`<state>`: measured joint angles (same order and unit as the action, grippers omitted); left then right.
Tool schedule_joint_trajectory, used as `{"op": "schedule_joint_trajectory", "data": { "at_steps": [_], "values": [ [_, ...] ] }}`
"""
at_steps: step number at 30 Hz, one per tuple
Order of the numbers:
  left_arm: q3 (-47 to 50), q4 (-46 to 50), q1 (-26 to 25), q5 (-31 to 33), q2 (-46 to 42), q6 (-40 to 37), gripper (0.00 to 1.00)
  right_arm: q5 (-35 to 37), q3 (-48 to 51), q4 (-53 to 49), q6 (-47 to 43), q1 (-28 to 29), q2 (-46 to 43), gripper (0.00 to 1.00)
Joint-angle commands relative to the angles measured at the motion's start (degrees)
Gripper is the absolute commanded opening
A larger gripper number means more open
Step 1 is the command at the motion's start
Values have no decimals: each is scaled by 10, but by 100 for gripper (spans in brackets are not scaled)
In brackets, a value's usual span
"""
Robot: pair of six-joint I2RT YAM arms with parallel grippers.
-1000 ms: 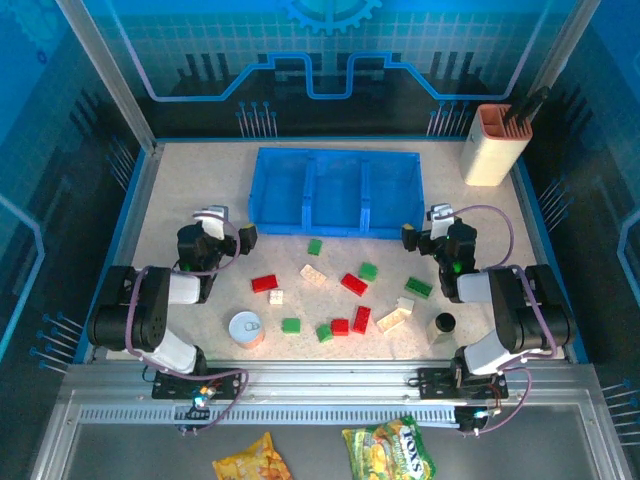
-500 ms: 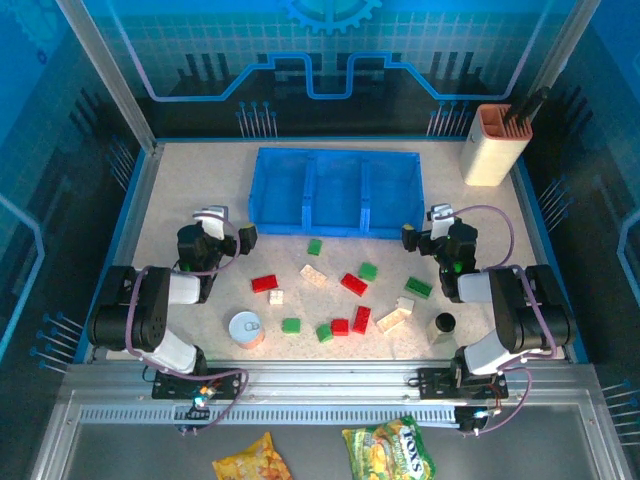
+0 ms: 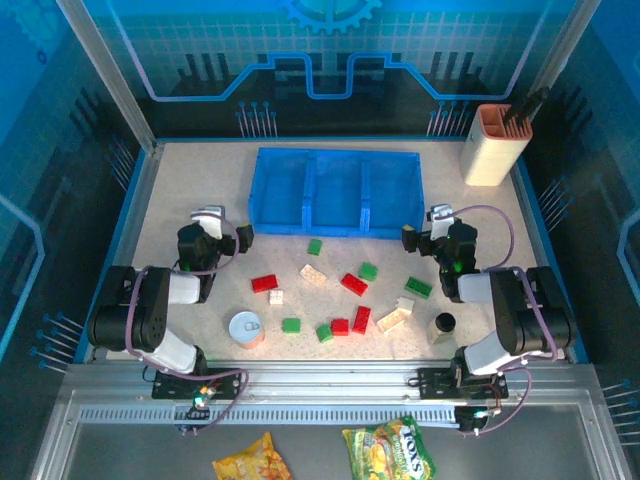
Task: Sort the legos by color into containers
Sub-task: Pick up the lego from the center of the table.
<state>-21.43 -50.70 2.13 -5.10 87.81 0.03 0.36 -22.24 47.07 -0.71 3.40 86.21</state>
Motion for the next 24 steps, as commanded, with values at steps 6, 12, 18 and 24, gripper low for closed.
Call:
{"op": "schedule_joint_trajectory", "data": {
  "at_steps": [6, 12, 18, 24],
  "values": [
    [-40, 139, 0, 63, -95, 17, 99, 42, -29, -81, -12, 20, -63, 100],
    [-93, 335, -10, 113, -178, 61, 99, 52, -74, -235, 6, 37, -125, 100],
    [-172, 548, -10, 61, -242, 161, 99, 21, -162, -464, 67, 61, -169, 100],
    [-281, 729, -10, -2, -243, 191, 99, 8, -253, -642, 130, 116, -153, 97]
  ]
}}
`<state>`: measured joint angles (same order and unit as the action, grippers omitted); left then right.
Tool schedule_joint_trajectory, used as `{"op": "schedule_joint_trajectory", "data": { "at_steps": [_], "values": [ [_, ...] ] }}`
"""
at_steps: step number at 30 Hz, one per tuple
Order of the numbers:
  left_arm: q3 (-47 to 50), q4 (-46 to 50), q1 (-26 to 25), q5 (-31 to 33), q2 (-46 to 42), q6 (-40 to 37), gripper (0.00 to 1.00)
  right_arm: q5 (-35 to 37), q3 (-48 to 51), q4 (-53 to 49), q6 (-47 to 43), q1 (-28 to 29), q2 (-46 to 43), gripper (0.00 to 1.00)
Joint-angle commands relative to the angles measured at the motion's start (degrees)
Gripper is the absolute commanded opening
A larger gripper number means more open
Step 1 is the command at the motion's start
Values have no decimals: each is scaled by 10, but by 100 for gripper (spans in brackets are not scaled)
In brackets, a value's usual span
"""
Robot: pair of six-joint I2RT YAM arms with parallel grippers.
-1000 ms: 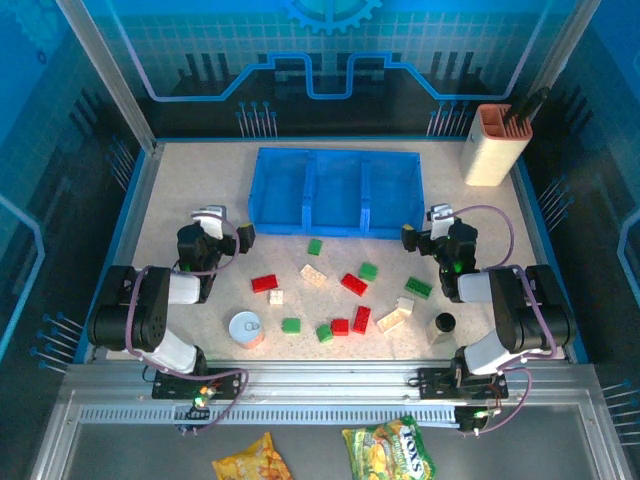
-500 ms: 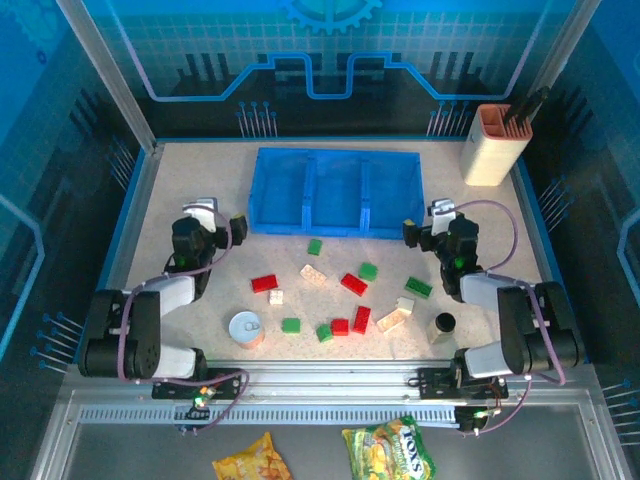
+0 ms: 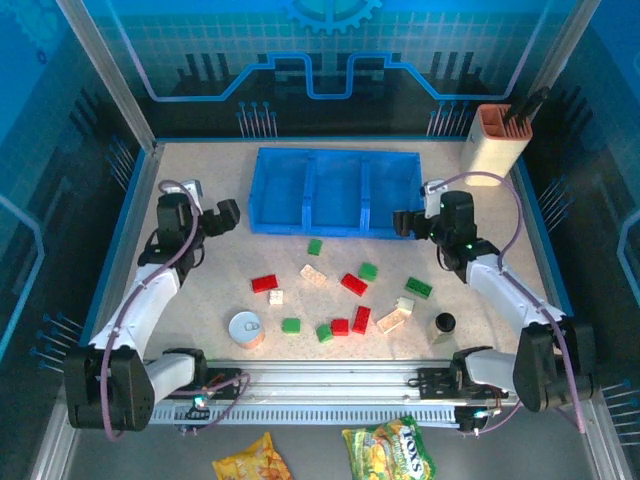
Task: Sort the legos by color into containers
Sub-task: Pick up the lego from the center of the table.
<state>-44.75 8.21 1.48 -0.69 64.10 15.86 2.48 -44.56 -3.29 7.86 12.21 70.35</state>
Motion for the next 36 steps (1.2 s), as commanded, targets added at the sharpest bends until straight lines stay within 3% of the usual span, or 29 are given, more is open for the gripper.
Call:
{"op": "schedule_joint_trajectory", "data": {
  "at_steps": [1, 9, 13, 16, 21, 28, 31, 36],
  "values": [
    [-68, 168, -3, -59, -4, 27, 99, -11, -42, -163, 52, 39, 11, 96],
    [-194, 319, -1, -116, 33, -29, 99, -1, -134, -339, 115, 128, 62, 88],
    [-203, 303, -2, -137, 63, -65, 99, 10, -162, -399, 147, 170, 93, 75],
    [-193, 272, -1, -144, 78, -74, 99, 29, -175, -428, 194, 202, 113, 73],
    [-148, 215, 4, -132, 76, -76, 99, 67, -170, -427, 382, 251, 129, 71],
    [-139, 213, 13, -121, 72, -80, 99, 151, -204, -476, 664, 339, 176, 70],
    [-138, 211, 16, -113, 66, -83, 99, 151, -230, -490, 713, 355, 209, 68],
    [-133, 205, 18, -106, 56, -81, 99, 149, -257, -489, 756, 368, 245, 73]
  ]
}}
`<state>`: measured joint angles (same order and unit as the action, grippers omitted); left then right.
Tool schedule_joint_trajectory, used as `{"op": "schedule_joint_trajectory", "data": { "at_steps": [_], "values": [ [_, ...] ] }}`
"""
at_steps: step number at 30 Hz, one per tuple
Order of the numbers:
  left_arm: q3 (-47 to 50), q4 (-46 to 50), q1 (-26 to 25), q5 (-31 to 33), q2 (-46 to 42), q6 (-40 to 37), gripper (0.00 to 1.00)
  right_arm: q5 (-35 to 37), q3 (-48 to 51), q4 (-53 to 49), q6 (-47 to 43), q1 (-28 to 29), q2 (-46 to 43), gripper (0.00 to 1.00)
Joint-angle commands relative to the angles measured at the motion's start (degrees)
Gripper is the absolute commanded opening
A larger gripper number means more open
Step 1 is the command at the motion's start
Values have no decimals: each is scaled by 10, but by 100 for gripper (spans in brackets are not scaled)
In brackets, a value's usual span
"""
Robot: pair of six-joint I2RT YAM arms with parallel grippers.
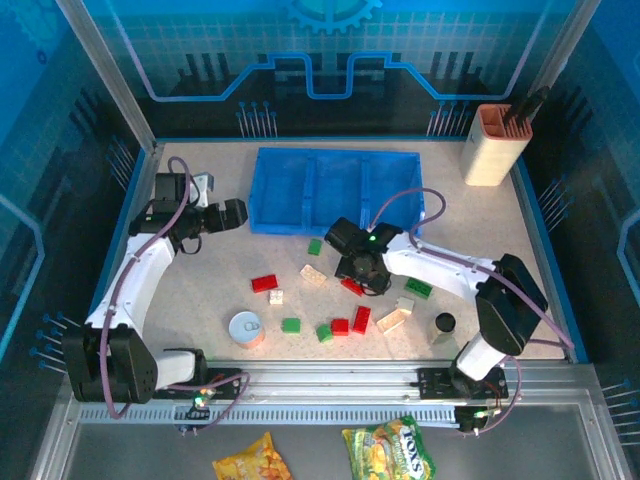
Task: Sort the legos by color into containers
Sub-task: Pick up the lego from the center of the table.
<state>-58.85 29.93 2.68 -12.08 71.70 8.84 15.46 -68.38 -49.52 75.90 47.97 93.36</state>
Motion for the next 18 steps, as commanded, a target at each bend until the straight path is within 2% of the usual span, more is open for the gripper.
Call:
{"op": "schedule_joint_trajectory", "data": {
  "at_steps": [1, 6, 13, 18],
  "values": [
    [9, -12, 7, 8, -22, -12, 99, 20, -21, -22, 83, 12, 20, 73],
    [15, -24, 7, 14, -35, -9, 99, 12, -22, -11, 108, 15, 46, 77],
    [15, -23, 9, 19, -38, -14, 99, 2, -31, 1, 117, 14, 83, 92],
    [15, -26, 12, 13, -38, -14, 99, -13, -32, 16, 111, 3, 103, 94]
  ]
}}
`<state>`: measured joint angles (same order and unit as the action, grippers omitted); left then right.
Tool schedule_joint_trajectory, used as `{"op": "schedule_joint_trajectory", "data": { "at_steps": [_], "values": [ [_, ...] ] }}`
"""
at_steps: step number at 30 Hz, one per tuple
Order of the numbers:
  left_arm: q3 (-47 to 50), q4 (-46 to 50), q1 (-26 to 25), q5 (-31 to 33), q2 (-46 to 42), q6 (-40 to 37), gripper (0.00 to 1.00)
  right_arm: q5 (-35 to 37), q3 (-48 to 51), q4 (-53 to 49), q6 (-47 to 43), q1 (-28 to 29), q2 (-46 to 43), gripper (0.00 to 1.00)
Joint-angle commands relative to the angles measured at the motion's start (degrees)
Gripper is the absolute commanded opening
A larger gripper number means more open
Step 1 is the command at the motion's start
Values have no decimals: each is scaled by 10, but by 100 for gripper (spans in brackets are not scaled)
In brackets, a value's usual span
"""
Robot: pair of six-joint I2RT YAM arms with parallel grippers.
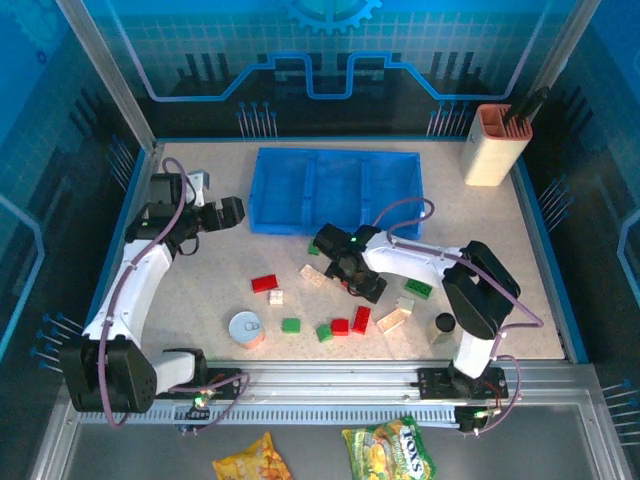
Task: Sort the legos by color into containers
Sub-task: Pick up the lego from the center of the table.
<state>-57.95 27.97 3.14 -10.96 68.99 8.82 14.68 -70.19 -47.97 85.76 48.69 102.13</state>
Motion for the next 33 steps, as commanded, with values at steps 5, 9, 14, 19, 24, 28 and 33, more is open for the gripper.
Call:
{"op": "schedule_joint_trajectory", "data": {
  "at_steps": [5, 9, 14, 19, 24, 28, 33],
  "values": [
    [7, -6, 10, 3, -11, -15, 99, -12, -22, 4, 13, -9, 37, 92],
    [5, -5, 14, 0, -8, -15, 99, -14, -31, -1, 11, -11, 54, 89],
    [5, -6, 18, -5, -5, -13, 99, -5, -33, -5, 8, -12, 65, 86],
    [0, -3, 21, -12, 5, -14, 99, -4, -30, -5, 5, -17, 74, 85],
    [0, -5, 24, -22, 11, -12, 99, -2, -30, -3, -2, -20, 78, 81],
    [-2, -1, 26, -25, 16, -12, 99, 3, -28, -4, -5, -21, 76, 78],
    [-2, -1, 28, -28, 16, -11, 99, 8, -28, -6, -7, -20, 71, 74]
  ]
}}
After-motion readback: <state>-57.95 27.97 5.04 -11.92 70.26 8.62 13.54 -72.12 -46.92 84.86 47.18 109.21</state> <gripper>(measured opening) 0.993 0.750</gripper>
